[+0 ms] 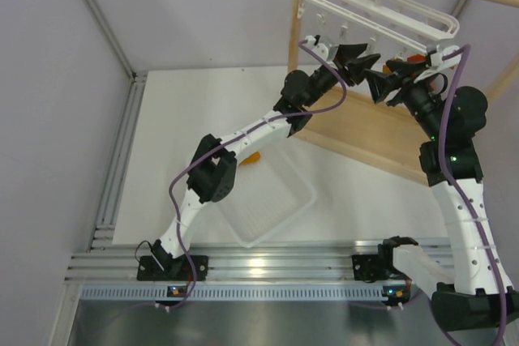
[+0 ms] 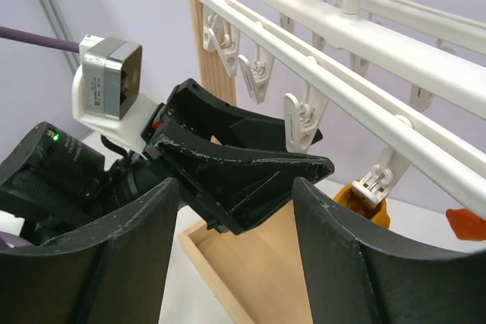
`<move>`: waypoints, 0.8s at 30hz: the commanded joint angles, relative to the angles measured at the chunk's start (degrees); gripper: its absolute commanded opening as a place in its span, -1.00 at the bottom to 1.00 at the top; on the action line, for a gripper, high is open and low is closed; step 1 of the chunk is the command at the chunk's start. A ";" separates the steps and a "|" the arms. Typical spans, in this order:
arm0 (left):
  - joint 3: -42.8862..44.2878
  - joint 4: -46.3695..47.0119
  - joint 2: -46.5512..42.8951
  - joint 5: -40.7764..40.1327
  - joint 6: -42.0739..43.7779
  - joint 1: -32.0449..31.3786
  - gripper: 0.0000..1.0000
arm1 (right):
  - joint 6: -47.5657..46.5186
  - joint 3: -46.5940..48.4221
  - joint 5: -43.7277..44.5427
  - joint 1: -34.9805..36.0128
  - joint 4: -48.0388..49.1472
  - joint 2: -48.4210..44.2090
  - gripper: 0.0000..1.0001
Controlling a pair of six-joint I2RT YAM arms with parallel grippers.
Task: Clip the socks to the hanger
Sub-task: Open the clamp at the hanger.
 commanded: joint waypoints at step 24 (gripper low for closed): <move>-2.86 4.16 -8.53 4.40 1.03 -0.13 -0.79 | 4.30 0.96 11.59 3.04 13.82 7.85 0.15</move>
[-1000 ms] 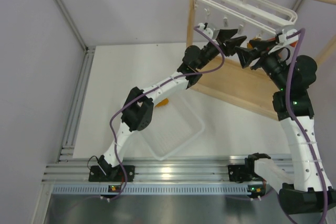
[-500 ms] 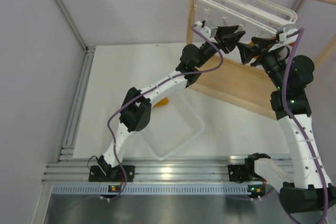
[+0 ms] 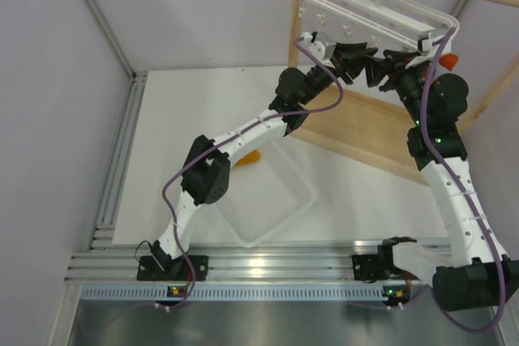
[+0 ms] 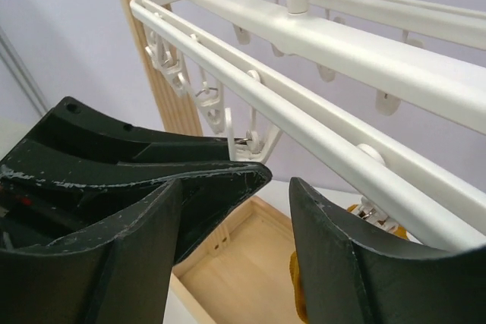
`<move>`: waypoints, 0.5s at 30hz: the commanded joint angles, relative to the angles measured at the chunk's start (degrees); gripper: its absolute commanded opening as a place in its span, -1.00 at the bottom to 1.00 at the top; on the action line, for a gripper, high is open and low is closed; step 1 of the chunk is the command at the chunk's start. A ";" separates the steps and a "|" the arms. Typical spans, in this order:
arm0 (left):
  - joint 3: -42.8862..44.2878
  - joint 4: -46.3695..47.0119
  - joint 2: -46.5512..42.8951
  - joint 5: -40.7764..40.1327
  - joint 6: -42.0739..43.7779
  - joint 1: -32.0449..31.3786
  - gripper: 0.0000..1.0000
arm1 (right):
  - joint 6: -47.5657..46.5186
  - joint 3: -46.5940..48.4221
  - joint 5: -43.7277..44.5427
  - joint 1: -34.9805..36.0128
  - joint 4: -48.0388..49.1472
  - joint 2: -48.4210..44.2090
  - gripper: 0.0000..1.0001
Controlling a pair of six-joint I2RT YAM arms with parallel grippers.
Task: Clip the socks to the hanger
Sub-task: Open the clamp at the hanger.
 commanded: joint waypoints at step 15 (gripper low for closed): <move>-2.22 3.15 -5.04 4.85 2.02 -0.04 -0.92 | 10.62 3.92 3.36 0.92 9.72 4.53 0.20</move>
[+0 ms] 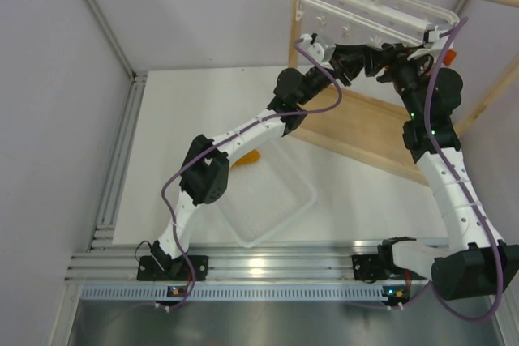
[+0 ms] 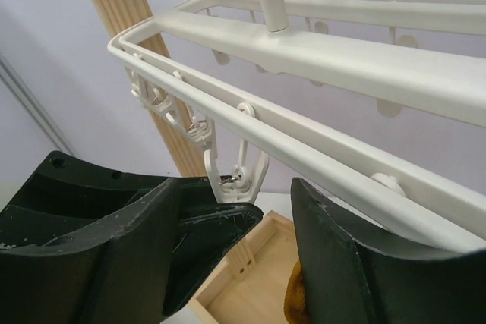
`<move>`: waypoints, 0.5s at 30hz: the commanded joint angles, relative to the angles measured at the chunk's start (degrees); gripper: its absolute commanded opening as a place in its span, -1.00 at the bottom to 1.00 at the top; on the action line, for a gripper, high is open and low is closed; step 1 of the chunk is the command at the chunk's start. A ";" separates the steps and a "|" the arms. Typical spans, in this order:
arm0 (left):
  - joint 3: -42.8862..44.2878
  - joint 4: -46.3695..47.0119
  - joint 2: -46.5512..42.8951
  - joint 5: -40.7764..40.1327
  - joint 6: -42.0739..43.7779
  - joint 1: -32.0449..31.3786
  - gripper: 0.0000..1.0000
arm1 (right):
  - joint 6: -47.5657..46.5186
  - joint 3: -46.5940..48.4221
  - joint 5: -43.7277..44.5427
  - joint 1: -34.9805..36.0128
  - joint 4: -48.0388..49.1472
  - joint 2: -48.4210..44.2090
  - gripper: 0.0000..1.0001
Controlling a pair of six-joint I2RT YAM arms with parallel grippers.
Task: Clip the socks to the hanger
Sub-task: Open the clamp at the hanger.
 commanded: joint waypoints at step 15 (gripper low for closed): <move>-0.78 2.94 -4.45 5.96 3.13 -0.61 -0.92 | 5.13 7.29 1.65 1.10 4.21 4.29 -0.13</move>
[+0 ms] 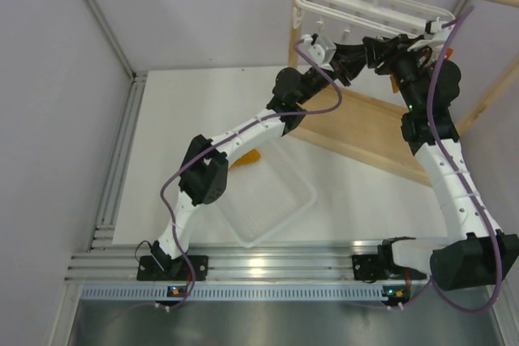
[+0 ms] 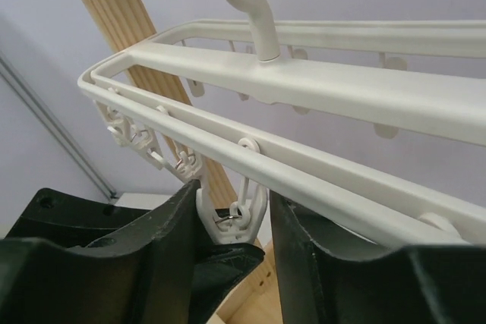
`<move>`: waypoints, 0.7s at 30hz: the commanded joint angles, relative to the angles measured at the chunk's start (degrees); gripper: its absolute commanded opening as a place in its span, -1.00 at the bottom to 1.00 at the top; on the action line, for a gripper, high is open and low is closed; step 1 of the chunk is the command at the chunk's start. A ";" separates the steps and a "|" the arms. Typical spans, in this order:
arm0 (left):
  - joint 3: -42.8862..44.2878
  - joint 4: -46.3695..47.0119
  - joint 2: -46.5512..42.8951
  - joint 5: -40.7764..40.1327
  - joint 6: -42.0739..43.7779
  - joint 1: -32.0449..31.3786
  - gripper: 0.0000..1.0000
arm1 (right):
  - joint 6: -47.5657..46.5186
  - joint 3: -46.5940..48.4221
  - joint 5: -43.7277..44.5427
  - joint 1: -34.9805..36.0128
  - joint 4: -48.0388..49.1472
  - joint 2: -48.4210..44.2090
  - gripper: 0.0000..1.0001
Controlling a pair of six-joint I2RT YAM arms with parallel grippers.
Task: Clip the socks to the hanger
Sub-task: Open the clamp at the hanger.
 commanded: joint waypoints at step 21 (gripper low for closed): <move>-31.77 -12.59 -30.67 6.76 -0.29 5.47 0.17 | 1.44 4.43 1.80 0.11 1.75 -0.15 -1.00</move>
